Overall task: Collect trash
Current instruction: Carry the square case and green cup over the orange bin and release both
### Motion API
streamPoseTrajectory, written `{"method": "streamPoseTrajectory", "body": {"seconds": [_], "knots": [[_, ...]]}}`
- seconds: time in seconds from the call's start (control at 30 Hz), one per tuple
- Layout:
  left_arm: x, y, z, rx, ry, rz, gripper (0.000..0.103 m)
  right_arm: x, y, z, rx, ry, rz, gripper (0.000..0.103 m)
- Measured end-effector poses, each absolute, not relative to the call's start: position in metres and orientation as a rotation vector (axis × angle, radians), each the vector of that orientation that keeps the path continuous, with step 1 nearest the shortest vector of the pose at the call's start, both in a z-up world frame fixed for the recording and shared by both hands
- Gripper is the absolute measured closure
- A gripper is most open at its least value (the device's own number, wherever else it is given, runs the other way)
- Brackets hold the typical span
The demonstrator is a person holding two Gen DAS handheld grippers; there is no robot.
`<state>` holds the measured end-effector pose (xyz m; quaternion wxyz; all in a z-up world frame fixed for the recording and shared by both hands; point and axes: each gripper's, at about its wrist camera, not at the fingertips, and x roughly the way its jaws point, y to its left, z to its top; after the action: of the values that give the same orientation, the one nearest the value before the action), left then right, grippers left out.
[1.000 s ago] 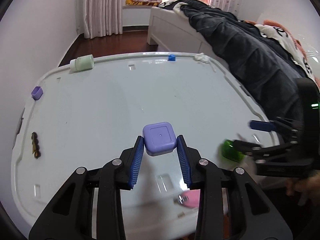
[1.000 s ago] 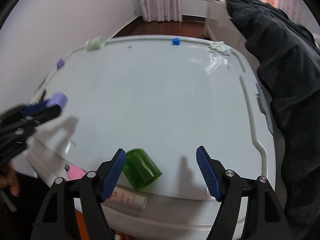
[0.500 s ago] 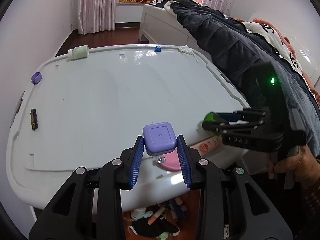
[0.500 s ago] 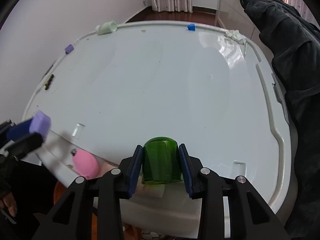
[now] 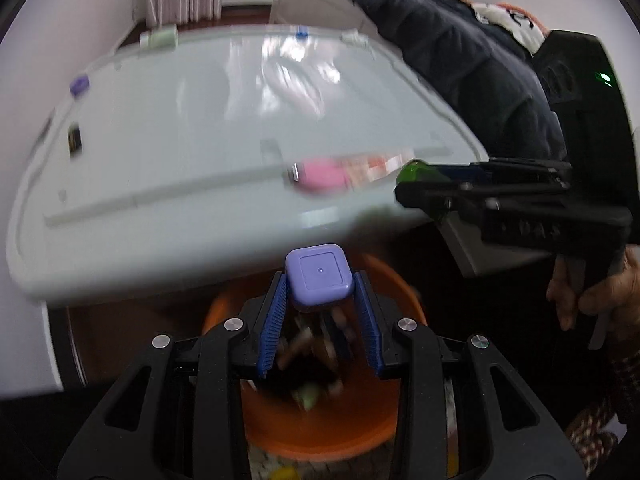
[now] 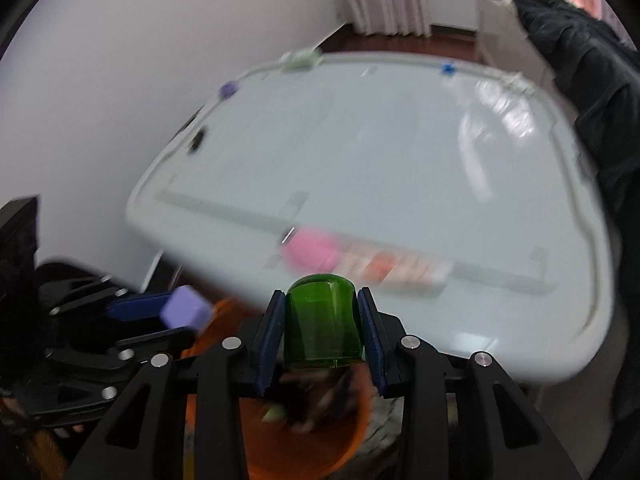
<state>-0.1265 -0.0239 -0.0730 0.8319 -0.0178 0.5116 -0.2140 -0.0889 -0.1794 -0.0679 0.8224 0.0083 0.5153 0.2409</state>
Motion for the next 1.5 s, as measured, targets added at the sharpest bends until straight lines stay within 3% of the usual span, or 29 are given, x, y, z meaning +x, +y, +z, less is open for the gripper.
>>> {"method": "streamPoseTrajectory", "body": {"seconds": [0.23, 0.27, 0.3, 0.37, 0.5, 0.7, 1.17, 1.3, 1.5], "knots": [[-0.143, -0.022, -0.095, -0.019, 1.171, -0.427, 0.069, -0.134, -0.153, -0.119, -0.009, 1.266, 0.547, 0.065], [-0.144, -0.02, -0.097, -0.016, 1.175, -0.416, 0.069, -0.135, -0.151, -0.122, -0.031, 1.275, 0.542, 0.062], [-0.143, -0.018, -0.098, -0.012, 1.18, -0.397, 0.069, -0.136, -0.148, -0.126, -0.056, 1.287, 0.537, 0.048], [-0.142, -0.015, -0.098, -0.008, 1.182, -0.362, 0.068, -0.136, -0.147, -0.128, -0.077, 1.285, 0.5, 0.029], [-0.142, -0.009, -0.095, 0.005, 1.169, -0.289, 0.052, -0.132, -0.152, -0.126, -0.05, 1.271, 0.48, 0.021], [-0.141, -0.006, -0.079, 0.06, 1.11, -0.202, 0.041, -0.13, -0.16, -0.123, -0.013, 1.26, 0.459, 0.016], [-0.118, -0.015, -0.042, 0.132, 0.999, -0.125, 0.039, -0.125, -0.163, -0.107, 0.027, 1.21, 0.459, 0.013], [-0.109, -0.018, -0.036, 0.149, 0.966, -0.106, 0.032, -0.124, -0.162, -0.105, 0.018, 1.203, 0.461, 0.013], [-0.096, -0.019, -0.03, 0.155, 0.943, -0.097, 0.032, -0.122, -0.162, -0.105, 0.015, 1.197, 0.462, 0.012]]}}
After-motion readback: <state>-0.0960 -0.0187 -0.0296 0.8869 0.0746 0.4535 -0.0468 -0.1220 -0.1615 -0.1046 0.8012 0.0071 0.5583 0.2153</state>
